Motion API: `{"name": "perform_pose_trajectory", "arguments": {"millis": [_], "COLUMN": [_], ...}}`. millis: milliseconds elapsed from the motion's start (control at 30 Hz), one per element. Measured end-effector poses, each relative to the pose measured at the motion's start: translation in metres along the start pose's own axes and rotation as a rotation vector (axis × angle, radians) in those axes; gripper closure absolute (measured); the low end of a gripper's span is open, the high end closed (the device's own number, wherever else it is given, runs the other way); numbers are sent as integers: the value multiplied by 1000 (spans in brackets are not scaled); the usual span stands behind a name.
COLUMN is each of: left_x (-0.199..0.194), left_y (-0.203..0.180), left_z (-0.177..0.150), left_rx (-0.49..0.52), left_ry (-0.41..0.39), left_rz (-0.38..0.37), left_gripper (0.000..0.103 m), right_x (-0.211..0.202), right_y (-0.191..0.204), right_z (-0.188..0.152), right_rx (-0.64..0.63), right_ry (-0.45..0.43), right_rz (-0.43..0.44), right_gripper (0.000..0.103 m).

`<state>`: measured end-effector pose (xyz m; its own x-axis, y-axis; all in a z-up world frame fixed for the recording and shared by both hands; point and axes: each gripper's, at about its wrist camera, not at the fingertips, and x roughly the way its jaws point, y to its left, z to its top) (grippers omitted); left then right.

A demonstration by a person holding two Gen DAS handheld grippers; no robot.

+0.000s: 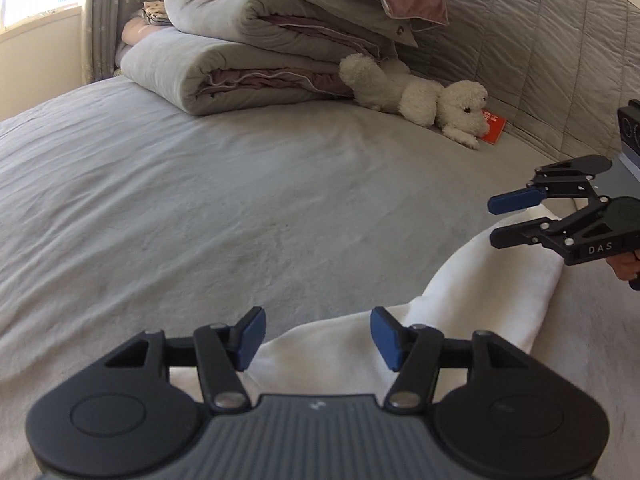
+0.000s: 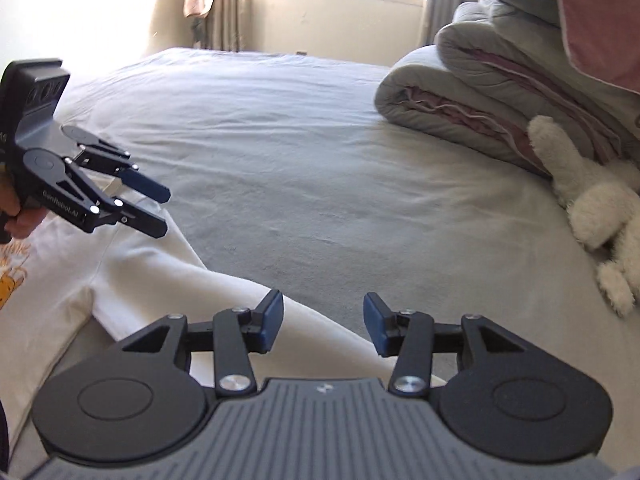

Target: Fold clothes

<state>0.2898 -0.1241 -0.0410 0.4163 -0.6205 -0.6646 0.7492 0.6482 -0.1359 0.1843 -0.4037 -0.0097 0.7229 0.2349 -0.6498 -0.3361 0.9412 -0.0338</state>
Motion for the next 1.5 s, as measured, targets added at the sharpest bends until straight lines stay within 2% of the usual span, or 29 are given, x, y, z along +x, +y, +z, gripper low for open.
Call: {"name": "perform_pose_trajectory", "arguments": {"millis": [100, 167, 200, 233, 367, 400, 467, 533, 600, 633, 667, 700, 767, 833, 933, 1000, 1033, 1133, 1200, 1233, 1267, 1500], "left_x": [5, 4, 4, 2, -12, -15, -10, 3, 7, 6, 4, -2, -14, -21, -18, -11, -7, -3, -2, -1, -1, -4], "left_y": [0, -5, -7, -10, -22, -25, -29, -29, -32, -33, -34, -34, -37, -45, -65, -77, -85, -99, -98, -98, -97, -100], "left_z": [-2, -6, -8, -11, -25, -29, -30, -25, -20, -18, -16, -17, -18, -20, -28, -36, -42, -52, -54, -55, -55, -55], "left_rx": [-9, 13, 21, 24, 47, 49, 54, 65, 79, 76, 72, 51, 6, -26, -33, -33, -14, 48, 44, 41, 39, 48], "left_ry": [27, 16, 7, -19, -178, -223, -217, -137, -120, -127, -135, -164, -209, -216, -161, -118, -104, -122, -126, -128, -127, -131], "left_rz": [-20, -4, 8, 25, 112, 133, 170, 193, 218, 238, 258, 256, 233, 171, 19, -50, -56, -12, -13, -14, -15, 5], "left_gripper": [51, 80, 87, 97, 99, 99, 99, 96, 91, 78, 59, 55, 54, 54, 54, 54, 53, 48, 47, 47, 47, 44], "right_x": [17, 24, 26, 26, 11, 6, 1, 10, 13, 10, 5, 1, -6, -10, -10, -13, -17, -32, -42, -47, -52, -88], "right_y": [-10, -12, -11, -9, 6, 11, 18, 18, 13, 13, 14, 14, 22, 31, 39, 33, 28, 14, 5, 0, -5, -37], "right_z": [5, 2, -1, -5, -23, -27, -35, -39, -41, -40, -38, -37, -36, -35, -43, -53, -60, -70, -77, -81, -84, -109], "right_rx": [-14, -13, -18, -30, -54, -65, -72, -63, -37, -22, -6, 10, 19, 5, -22, -12, 3, 65, 107, 128, 149, 295], "right_ry": [72, 100, 113, 106, -11, -49, -106, -73, -58, -69, -80, -92, -106, -102, -60, -41, -41, -47, -51, -53, -55, -68], "right_rz": [74, 76, 73, 57, -35, -67, -139, -193, -214, -224, -234, -243, -211, -165, -138, -149, -164, -207, -235, -250, -264, -363], "right_gripper": [55, 55, 71, 94, 101, 101, 102, 103, 103, 101, 98, 92, 90, 89, 84, 83, 79, 74, 71, 61, 55, 55]}}
